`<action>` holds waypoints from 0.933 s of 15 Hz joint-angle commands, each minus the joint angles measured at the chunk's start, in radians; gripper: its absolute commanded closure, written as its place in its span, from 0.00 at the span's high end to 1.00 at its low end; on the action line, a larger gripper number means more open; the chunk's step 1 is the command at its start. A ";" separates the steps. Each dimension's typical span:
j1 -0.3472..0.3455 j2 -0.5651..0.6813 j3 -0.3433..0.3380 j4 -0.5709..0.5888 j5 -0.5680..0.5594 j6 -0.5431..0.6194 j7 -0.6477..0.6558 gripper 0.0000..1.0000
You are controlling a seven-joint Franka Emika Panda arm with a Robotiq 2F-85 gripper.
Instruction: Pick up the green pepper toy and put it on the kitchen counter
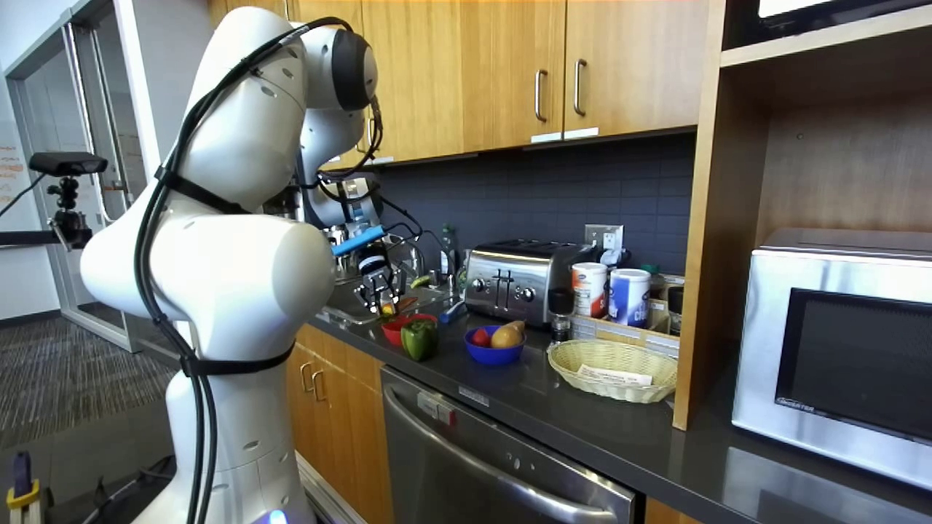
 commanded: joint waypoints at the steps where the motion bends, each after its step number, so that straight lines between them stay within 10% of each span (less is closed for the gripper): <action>1: 0.007 0.016 -0.003 0.001 -0.002 -0.001 0.006 0.13; 6: 0.012 0.029 -0.003 0.004 -0.005 -0.002 0.006 0.13; 7: 0.014 0.030 -0.004 0.005 -0.005 -0.005 0.011 0.50; 8: 0.014 0.031 -0.004 0.005 -0.005 -0.005 0.011 0.65; 14: 0.018 0.028 -0.003 0.005 -0.009 -0.005 0.009 0.99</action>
